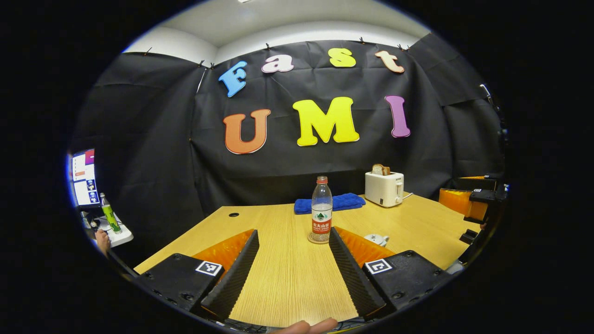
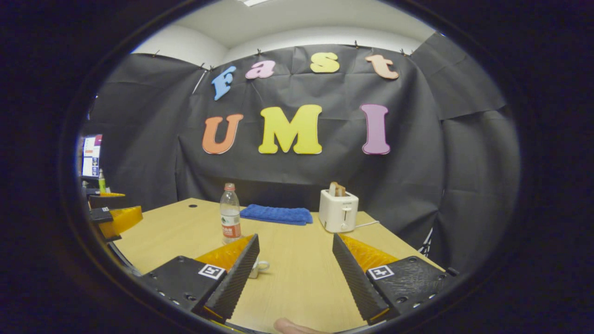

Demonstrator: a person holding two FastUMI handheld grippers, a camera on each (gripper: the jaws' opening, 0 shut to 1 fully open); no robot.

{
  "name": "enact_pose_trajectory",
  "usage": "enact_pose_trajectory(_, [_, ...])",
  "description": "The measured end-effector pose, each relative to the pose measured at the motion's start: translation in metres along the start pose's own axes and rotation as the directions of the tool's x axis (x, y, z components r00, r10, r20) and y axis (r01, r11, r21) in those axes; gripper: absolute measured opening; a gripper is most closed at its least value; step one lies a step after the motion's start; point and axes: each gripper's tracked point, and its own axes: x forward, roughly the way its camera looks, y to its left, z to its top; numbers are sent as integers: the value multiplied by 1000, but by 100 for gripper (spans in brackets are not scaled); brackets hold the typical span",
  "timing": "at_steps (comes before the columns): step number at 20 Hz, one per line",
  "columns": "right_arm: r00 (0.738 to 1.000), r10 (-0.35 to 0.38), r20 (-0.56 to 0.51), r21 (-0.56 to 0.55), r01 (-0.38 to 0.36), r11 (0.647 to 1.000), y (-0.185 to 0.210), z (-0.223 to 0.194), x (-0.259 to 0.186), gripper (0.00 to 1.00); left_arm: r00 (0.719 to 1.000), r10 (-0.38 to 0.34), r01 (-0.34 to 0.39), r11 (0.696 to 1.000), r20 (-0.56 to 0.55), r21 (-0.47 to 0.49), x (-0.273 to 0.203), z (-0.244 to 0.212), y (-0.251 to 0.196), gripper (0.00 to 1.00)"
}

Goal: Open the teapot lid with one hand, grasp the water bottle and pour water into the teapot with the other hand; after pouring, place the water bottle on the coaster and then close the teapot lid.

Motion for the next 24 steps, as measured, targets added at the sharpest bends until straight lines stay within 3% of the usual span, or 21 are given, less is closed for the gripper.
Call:
enact_pose_trajectory(19, [1000, 4, 10, -37, -4, 999, 7, 1, -4, 95, 1000, -5, 5, 1000, -9, -18, 0, -1, 0, 96])
enact_pose_trajectory(20, [1000, 4, 9, -36, -4, 999, 7, 1, -3, 95, 1000, -7, 7, 1000, -10, -17, 0, -2, 0, 100])
enact_pose_trajectory(21, [1000, 4, 8, -36, -4, 999, 8, 1, -3, 95, 1000, -9, 9, 1000, -11, -17, 1, -2, -2, 96])
enact_pose_trajectory(24, [1000, 3, 7, -42, -3, 999, 6, 1, -3, 95, 1000, -11, 11, 1000, -15, -15, 1, -4, -3, 96])
